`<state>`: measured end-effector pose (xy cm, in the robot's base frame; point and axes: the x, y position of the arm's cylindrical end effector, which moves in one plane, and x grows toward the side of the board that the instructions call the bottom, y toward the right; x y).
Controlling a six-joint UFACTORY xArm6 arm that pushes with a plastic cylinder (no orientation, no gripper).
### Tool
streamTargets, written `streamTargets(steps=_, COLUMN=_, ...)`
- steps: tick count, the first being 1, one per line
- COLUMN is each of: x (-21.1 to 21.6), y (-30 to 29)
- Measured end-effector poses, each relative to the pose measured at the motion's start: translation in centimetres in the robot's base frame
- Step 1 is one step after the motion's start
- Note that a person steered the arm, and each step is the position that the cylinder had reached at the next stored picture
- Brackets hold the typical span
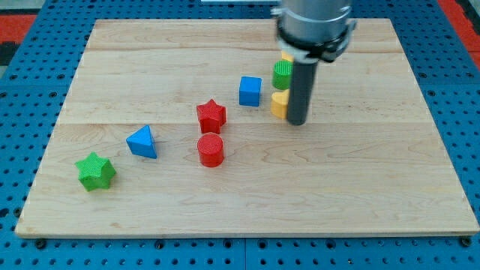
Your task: Move the yellow heart closer to green circle
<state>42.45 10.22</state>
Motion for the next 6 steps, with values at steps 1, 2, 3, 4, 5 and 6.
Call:
streamTargets(steps=1, x=0.7, y=3.0)
streamTargets(steps=2, x=3.8, y=-1.6)
streamTargets(steps=3, x=0.9, y=-3.9)
streamTargets(steps=4, x=-2.6, y=-2.9)
streamTargets(steps=5, x=-2.3, y=-1.5)
streamTargets(steps=6, x=-2.1, y=-3.8)
